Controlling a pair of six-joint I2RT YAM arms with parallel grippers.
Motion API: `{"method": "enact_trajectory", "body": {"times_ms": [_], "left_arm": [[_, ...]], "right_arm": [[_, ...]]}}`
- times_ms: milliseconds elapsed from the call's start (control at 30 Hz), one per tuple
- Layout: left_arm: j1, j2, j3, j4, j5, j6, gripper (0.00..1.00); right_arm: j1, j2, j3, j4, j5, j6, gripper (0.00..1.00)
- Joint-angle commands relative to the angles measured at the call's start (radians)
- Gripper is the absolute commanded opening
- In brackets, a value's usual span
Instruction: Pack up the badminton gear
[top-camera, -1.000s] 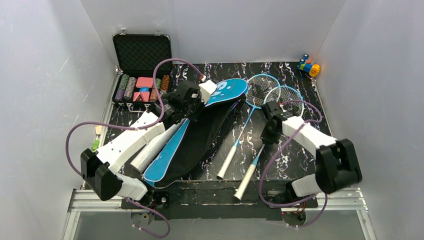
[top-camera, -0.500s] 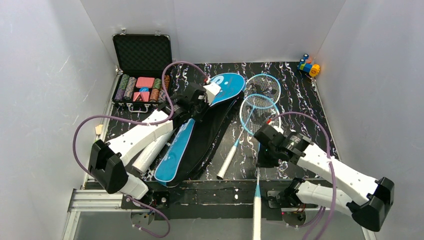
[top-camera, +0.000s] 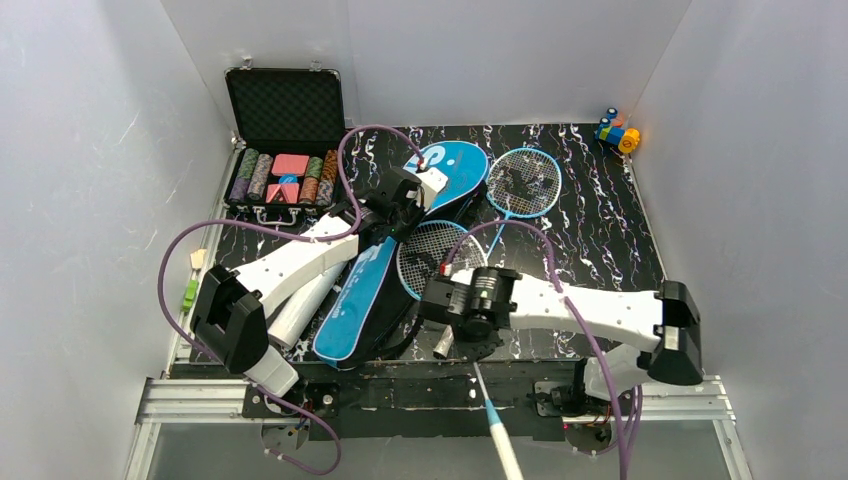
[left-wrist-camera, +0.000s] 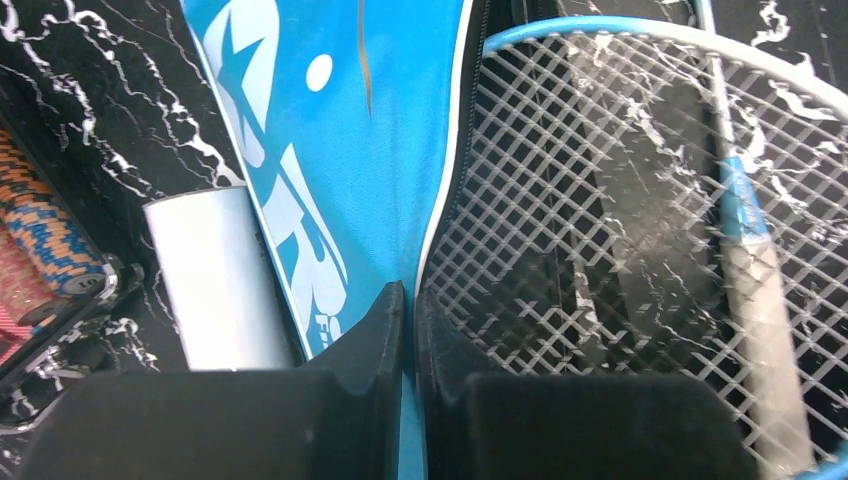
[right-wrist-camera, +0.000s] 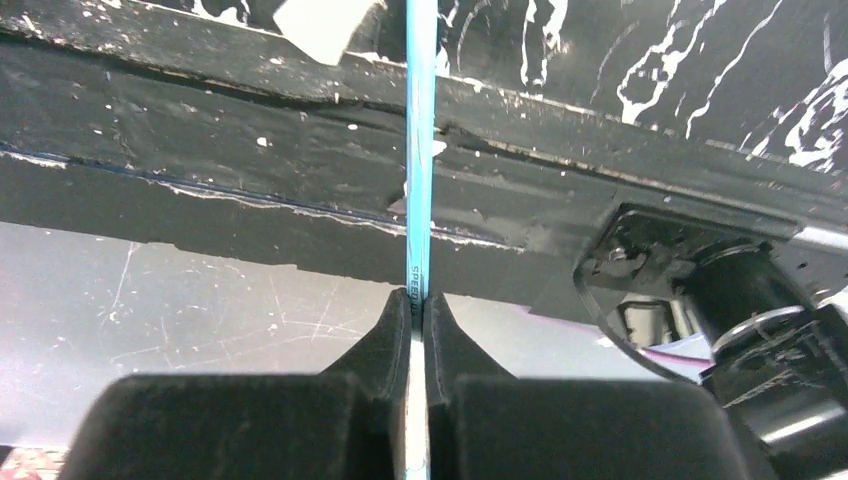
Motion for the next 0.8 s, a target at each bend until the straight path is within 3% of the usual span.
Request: {"method": "enact_trajectory", "body": {"times_ms": [0,400,767], "left_arm": [[0.005,-0.116,0.049,-0.049,0.126,-0.037,0.00],[0.018,-0.178,0.026,-0.093,0.258,-0.061,0.00],[0.033,-0.172,0.013,-0.100,0.303,-0.088,0.00]], "right_arm": [[-0.046,0.161,0.187,0.055,0.043,-0.143,0.01],[-0.250,0.373,0.346,0.139,0.136,-0.215,0.01],[-0.323,0.441,0.405,0.205,0.157,-0.178,0.01]]}}
